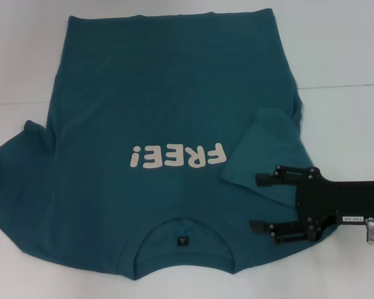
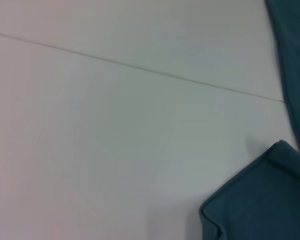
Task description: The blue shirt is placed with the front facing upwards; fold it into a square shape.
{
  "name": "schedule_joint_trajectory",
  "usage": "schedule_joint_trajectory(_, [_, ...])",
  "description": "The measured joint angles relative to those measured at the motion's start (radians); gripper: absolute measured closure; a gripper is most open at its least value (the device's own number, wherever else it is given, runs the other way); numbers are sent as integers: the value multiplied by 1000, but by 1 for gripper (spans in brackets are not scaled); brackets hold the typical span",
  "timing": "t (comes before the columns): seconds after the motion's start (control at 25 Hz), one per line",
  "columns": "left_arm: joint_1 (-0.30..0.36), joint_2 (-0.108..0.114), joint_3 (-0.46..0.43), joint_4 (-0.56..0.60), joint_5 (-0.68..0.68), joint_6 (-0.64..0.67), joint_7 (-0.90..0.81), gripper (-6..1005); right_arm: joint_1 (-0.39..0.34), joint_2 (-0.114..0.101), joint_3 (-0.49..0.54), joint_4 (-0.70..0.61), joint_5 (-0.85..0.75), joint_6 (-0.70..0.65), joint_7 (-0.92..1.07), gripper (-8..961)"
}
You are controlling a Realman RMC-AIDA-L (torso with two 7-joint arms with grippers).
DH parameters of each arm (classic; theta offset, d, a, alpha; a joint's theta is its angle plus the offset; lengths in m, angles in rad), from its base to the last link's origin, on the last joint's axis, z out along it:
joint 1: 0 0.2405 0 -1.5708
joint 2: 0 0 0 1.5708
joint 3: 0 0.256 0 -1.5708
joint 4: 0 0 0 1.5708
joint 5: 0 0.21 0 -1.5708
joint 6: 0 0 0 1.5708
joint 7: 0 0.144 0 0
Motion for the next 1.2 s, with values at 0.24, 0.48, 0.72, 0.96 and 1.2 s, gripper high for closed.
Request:
schedule_joint_trajectory(0.24, [4,-20,0,51,-8,23,6,978,-3,0,2,0,0,6,0,31])
schedule_joint_trajectory(0.48, [7,-76,0,183,-10,134,2,968,-8,0,6,0,0,8,2,31])
schedule_joint_trajectory(0.72, [4,-141,0,299,-28,245,-1,957,-10,0,9,0,0,8,3,31])
schedule_joint_trajectory(0.96, [2,-147,52,277,-182,294,11,946,-14,-3,10,0,0,8,3,30])
schedule_joint_trajectory(1.2, [6,-149,66,225,-299,289,56,935,-20,-6,12,0,0,7,3,30])
